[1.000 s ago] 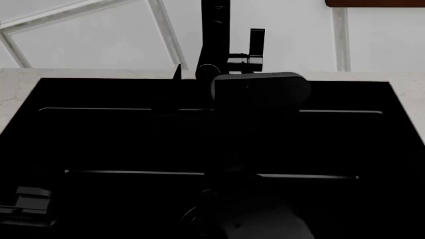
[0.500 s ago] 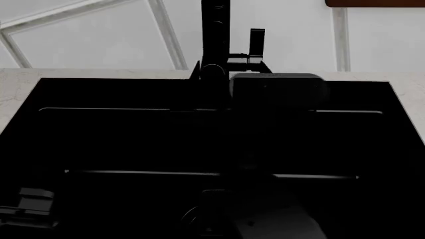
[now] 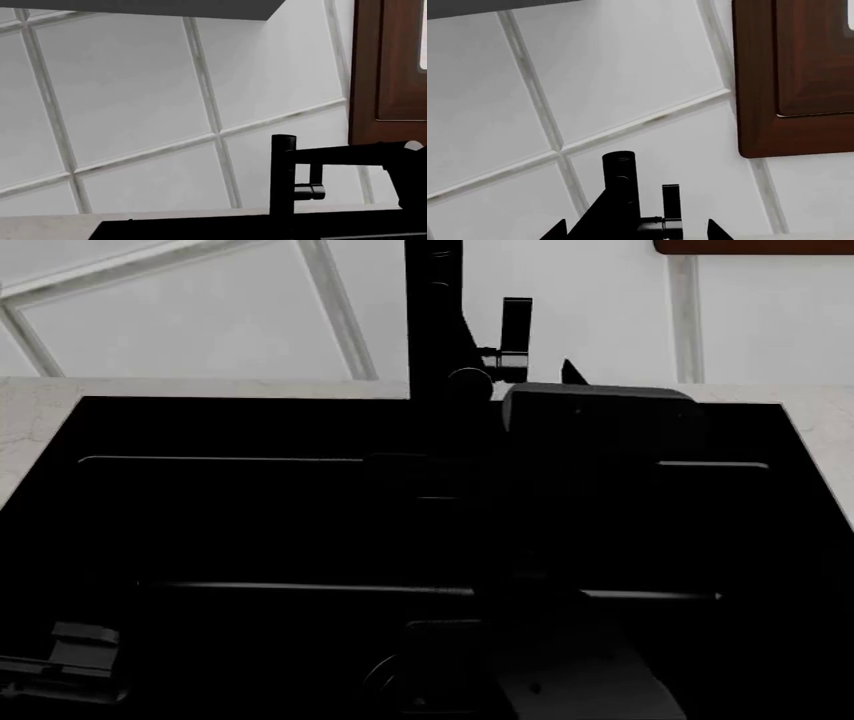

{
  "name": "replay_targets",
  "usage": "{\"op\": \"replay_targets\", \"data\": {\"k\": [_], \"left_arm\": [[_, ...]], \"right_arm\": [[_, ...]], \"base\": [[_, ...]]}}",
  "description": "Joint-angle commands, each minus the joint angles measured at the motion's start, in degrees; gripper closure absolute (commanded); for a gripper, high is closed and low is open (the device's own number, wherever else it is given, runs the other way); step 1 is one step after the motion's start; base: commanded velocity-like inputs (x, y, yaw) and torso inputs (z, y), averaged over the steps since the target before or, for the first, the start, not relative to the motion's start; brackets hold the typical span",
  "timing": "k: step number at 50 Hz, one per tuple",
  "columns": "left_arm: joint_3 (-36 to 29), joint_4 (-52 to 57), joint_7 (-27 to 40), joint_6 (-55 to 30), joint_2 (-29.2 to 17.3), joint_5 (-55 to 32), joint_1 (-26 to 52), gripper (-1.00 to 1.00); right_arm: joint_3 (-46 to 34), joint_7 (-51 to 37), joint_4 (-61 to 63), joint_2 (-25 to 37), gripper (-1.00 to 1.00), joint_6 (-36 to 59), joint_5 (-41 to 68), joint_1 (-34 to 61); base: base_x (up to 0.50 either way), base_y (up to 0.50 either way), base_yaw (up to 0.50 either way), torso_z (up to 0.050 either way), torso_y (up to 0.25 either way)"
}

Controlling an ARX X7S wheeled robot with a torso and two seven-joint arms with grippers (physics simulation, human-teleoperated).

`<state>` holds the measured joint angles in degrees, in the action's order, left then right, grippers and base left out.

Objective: Turn the sink spout to the right.

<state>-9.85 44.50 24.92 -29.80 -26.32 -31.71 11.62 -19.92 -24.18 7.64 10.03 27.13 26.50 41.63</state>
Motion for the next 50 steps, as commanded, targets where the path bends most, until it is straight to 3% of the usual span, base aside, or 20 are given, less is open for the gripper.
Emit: {"op": "replay_targets", "data": {"k": [1, 50], "left_arm": [[-0.2, -0.2, -0.1, 0.3, -0.2, 0.1, -0.1, -1.0], [-1.8, 0.1, 0.7, 0.2, -1.0, 0.8, 0.4, -1.0]], "right_arm": [[0.6, -0.8, 0.3, 0.7, -1.0, 0.3, 0.4, 0.5], [3.4, -0.9, -8.4, 4.1, -1.0, -1.7, 0.3, 3.6]], "base": [[0.0, 0.0, 0.0, 0.0, 0.0], [0.0, 0.0, 0.0, 0.0, 0.0]]}}
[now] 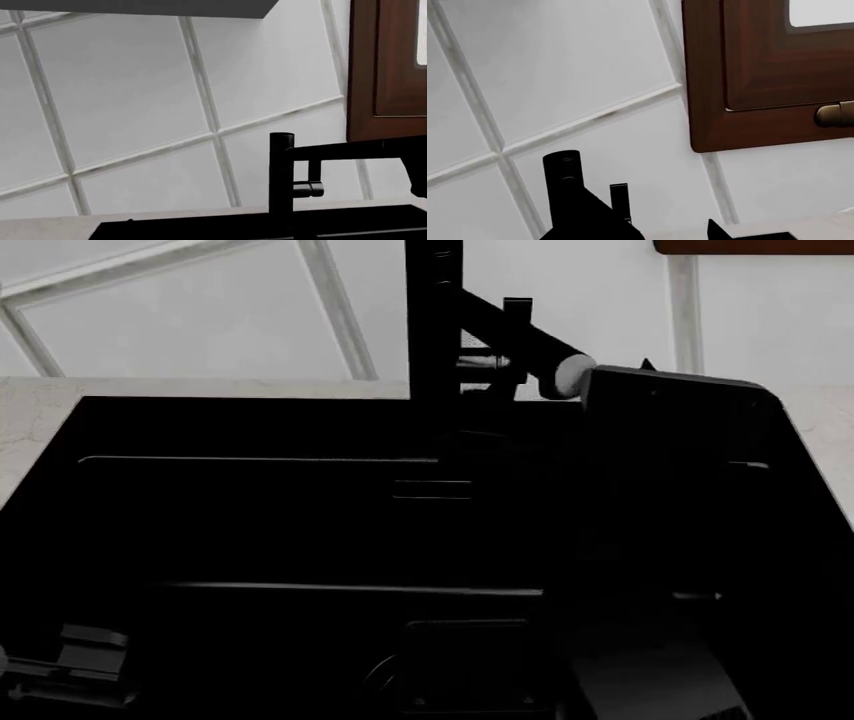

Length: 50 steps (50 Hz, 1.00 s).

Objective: Turn the sink spout to the right.

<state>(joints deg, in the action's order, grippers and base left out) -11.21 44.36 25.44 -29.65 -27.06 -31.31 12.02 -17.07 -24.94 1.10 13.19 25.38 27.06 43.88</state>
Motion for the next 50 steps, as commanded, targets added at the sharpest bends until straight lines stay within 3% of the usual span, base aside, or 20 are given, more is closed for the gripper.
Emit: {"op": "replay_targets", "data": {"k": [1, 50], "left_arm": [[-0.4, 0.2, 0.2, 0.1, -0.3, 0.5, 0.0, -1.0], [-1.8, -0.8, 0.6, 0.1, -0.8, 0.6, 0.5, -1.0]], "right_arm": [[0.6, -0.2, -1.9, 1.0, -1.0, 0.2, -0.2, 1.4], [2.4, 0.8, -10.8, 1.5, -1.0, -1.9, 0.6, 6.7]], "base": [[0.0, 0.0, 0.0, 0.0, 0.0], [0.0, 0.0, 0.0, 0.0, 0.0]]}}
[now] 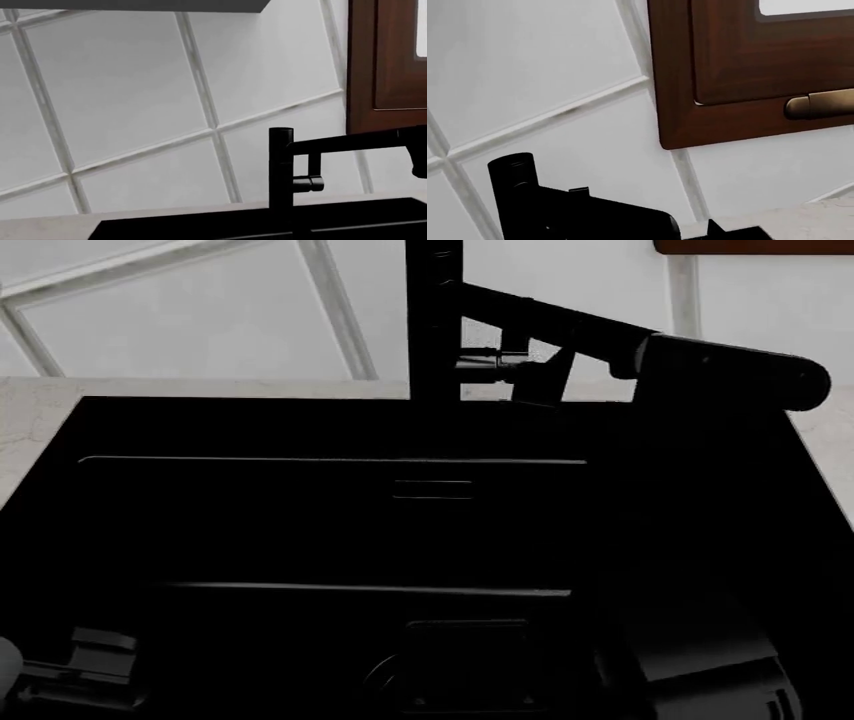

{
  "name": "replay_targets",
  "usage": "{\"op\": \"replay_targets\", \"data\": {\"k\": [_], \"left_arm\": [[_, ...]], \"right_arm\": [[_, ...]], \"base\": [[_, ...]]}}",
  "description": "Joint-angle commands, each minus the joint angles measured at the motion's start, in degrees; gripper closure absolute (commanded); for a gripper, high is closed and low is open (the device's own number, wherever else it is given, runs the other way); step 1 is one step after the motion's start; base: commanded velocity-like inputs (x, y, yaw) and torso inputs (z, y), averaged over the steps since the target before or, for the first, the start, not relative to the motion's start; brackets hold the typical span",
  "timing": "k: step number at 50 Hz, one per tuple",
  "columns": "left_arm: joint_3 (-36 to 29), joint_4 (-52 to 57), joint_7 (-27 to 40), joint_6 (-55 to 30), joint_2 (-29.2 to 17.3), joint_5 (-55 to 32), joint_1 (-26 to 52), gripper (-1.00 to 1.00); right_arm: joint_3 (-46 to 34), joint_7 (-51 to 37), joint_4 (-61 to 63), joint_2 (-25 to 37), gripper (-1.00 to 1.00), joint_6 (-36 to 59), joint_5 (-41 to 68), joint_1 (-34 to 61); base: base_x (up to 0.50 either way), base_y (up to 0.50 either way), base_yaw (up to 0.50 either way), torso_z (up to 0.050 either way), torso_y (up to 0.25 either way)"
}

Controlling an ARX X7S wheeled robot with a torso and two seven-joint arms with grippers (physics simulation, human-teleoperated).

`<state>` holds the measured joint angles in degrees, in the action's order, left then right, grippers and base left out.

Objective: Turn the sink spout to the right.

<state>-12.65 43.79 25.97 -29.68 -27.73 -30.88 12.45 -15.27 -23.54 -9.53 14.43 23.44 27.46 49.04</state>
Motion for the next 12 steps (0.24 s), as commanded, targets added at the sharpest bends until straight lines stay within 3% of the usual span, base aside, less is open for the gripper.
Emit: {"op": "replay_targets", "data": {"k": [1, 12], "left_arm": [[-0.3, -0.2, 0.1, 0.1, -0.1, 0.1, 0.0, -1.0], [-0.5, -0.1, 0.3, -0.1, -0.2, -0.1, 0.2, -1.0]], "right_arm": [[0.7, -0.5, -0.3, 0.2, -1.0, -0.1, 0.2, 1.7], [0.4, 0.4, -2.9, 0.0, -1.0, -1.1, 0.2, 2.2]], "base": [[0.0, 0.0, 0.0, 0.0, 0.0], [0.0, 0.0, 0.0, 0.0, 0.0]]}}
